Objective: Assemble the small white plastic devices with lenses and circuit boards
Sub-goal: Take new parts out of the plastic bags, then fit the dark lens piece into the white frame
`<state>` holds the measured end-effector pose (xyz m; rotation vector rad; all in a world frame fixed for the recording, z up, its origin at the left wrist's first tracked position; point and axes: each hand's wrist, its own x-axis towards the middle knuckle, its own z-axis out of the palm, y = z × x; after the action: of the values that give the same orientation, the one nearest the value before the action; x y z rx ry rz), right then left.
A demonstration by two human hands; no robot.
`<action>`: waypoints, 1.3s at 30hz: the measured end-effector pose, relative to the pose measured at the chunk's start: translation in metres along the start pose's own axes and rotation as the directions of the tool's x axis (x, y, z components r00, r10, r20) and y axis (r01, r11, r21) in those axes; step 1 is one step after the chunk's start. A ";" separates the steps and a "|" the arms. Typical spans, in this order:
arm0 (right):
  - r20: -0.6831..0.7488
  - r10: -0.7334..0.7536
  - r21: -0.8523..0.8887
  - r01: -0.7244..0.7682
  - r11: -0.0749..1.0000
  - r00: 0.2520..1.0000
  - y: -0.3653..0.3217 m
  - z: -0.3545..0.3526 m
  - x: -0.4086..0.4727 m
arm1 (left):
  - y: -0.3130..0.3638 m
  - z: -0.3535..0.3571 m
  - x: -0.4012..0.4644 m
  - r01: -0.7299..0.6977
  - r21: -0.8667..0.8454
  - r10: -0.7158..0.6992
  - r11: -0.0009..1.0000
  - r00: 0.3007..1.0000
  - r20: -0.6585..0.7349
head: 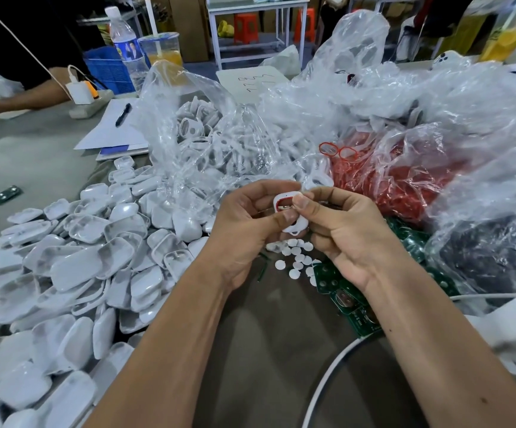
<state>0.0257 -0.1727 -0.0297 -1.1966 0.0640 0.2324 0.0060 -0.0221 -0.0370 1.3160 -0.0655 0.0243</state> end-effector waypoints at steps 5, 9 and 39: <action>-0.060 -0.160 -0.130 0.151 0.980 0.985 0.005 0.003 0.000 | -0.004 0.001 0.003 -0.032 0.060 0.034 0.998 0.999 -0.040; -0.106 -0.225 -0.220 0.198 0.955 0.969 0.009 0.004 0.004 | -0.006 0.004 0.005 -0.062 0.102 0.069 0.993 0.995 -0.067; 0.056 -0.346 -0.435 0.335 0.836 0.937 0.014 -0.002 0.005 | 0.005 -0.005 0.007 -0.022 0.131 0.052 0.991 0.973 -0.226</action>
<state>0.0276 -0.1689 -0.0436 -1.6379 -0.1916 -0.0929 0.0126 -0.0161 -0.0333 1.4321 0.1103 0.2152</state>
